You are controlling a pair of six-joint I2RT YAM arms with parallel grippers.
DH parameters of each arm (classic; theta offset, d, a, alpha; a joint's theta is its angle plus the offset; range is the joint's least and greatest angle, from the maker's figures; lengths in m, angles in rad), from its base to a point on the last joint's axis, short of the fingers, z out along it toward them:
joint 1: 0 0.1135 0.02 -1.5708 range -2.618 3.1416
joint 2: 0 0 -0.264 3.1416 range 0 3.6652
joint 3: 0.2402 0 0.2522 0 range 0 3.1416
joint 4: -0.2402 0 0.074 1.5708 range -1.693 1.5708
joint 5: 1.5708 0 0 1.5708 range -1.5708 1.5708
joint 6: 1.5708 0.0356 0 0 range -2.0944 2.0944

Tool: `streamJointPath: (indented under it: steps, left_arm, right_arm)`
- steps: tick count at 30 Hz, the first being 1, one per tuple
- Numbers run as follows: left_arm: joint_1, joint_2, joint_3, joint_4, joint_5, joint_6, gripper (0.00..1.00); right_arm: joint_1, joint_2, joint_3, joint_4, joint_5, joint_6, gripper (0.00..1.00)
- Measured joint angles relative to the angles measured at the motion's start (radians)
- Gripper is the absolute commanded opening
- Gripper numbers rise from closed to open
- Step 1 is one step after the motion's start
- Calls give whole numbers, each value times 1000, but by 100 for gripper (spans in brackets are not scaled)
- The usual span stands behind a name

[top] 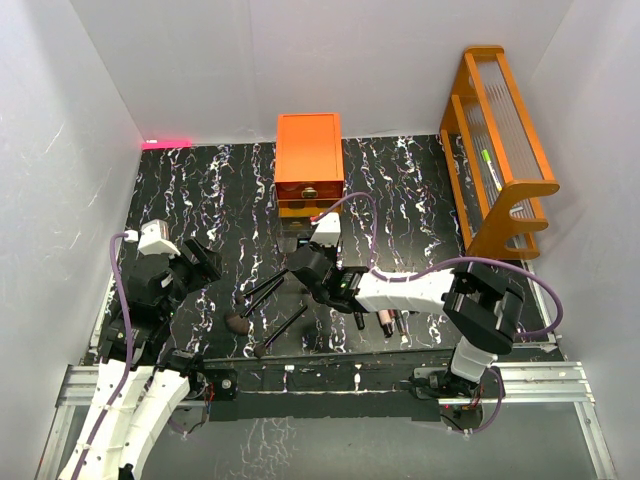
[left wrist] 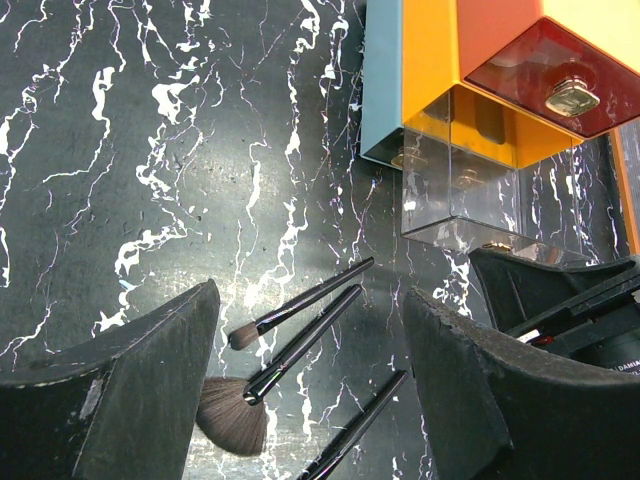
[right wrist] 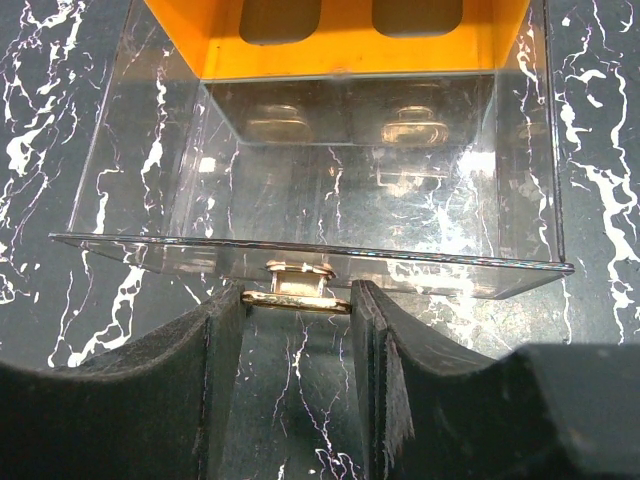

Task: Organize the makeup
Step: Pick up the makeup from the center of the board.

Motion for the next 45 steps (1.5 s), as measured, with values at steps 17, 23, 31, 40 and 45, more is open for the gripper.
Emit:
streamJointPath:
  steps: [17,23,31,40,45]
  left_arm:
    - [0,0,0,0,0,0,73]
    - [0,0,0,0,0,0,73]
    - [0,0,0,0,0,0,73]
    - [0,0,0,0,0,0,73]
    - [0,7,0,0,0,0,73]
  right_arm:
    - [40,-52,-17,-82,-13,36,25]
    - [68,-67,-31,-120,-11,70,25]
    - [74,-68,-32,-123,-7,83,62]
    - [84,-75,-33,-148,-30,69,73]
    - [99,-179,-60,-157,-59,37,72]
